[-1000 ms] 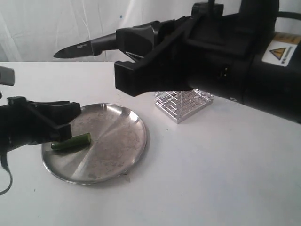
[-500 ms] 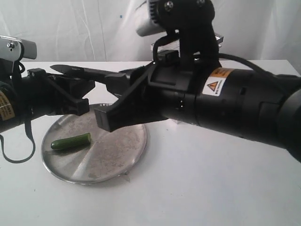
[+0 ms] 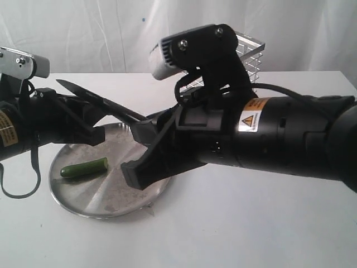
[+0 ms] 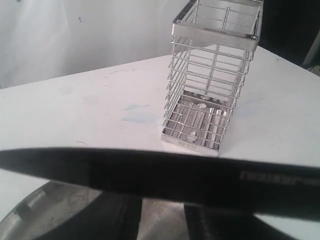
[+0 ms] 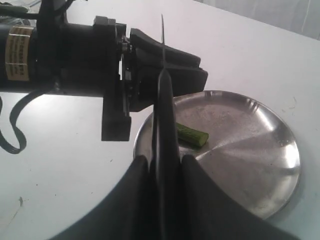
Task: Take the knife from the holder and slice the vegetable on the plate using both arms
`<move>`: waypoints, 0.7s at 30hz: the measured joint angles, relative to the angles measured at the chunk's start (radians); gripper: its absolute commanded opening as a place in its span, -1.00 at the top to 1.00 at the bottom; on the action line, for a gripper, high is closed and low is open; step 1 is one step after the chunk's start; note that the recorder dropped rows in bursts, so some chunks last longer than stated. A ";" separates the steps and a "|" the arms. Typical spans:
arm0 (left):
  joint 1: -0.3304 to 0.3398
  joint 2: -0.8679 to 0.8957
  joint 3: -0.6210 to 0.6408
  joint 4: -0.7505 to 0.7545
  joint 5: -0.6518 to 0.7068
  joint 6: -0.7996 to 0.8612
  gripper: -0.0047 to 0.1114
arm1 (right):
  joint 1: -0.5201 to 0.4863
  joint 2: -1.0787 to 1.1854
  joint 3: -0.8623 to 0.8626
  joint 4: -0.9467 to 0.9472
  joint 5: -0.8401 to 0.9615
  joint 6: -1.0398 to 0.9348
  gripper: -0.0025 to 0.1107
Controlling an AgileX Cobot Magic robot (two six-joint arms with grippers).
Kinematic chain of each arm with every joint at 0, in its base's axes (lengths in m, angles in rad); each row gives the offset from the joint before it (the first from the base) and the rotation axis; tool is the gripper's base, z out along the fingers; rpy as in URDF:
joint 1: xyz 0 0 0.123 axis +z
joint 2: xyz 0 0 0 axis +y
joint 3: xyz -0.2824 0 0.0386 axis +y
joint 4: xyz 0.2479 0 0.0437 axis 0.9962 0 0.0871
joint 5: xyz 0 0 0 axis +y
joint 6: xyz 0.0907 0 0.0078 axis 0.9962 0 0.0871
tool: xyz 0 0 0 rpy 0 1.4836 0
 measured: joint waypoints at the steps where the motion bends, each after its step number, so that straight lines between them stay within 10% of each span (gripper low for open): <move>1: 0.000 0.000 0.000 0.000 0.001 0.000 0.34 | 0.000 0.002 0.000 -0.002 0.002 0.000 0.96; 21: 0.000 -0.128 -0.002 0.251 0.352 -0.076 0.23 | -0.021 0.067 0.000 -0.004 -0.017 0.115 0.96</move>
